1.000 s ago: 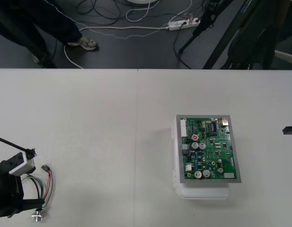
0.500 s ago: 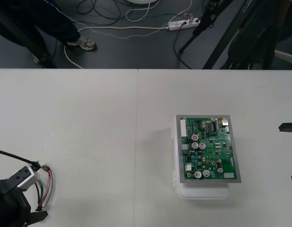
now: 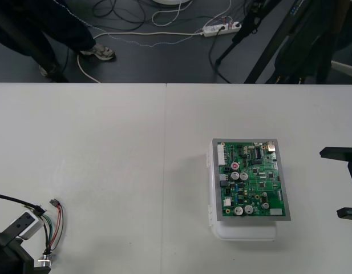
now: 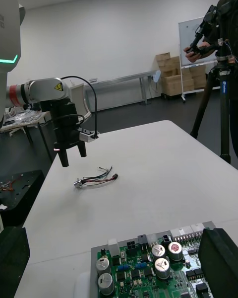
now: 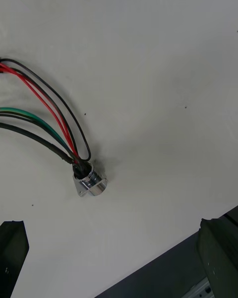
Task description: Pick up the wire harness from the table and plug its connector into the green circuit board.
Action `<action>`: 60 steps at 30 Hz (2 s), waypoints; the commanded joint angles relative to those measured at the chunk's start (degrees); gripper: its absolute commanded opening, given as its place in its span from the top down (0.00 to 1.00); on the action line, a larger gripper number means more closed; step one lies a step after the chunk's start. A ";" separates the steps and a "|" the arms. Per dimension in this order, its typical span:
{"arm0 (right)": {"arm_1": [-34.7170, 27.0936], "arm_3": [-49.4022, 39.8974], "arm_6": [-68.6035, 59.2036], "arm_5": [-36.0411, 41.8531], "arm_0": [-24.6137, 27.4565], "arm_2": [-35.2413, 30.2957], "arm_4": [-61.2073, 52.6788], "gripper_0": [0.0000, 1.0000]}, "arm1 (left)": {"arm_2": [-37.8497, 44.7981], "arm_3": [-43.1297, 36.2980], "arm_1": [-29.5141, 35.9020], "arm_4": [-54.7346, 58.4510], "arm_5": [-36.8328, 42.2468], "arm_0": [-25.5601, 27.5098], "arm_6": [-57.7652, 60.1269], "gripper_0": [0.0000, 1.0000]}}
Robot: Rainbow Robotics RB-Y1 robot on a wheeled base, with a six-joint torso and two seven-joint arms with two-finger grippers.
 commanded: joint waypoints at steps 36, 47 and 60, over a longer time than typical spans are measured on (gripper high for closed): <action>-0.99 -0.17 11.61 -0.36 -5.16 -0.11 1.37 0.00 | -9.35 10.51 -7.35 -18.51 3.11 -4.21 21.49 0.00; 0.07 0.18 13.46 -0.36 -5.95 -0.11 1.45 0.00 | -10.31 13.59 -7.35 -18.95 5.66 -5.36 23.95 0.00; 1.47 1.67 14.86 -0.36 -8.77 -0.11 3.04 0.00 | -10.49 16.84 -7.35 -19.03 8.82 -6.85 23.51 0.00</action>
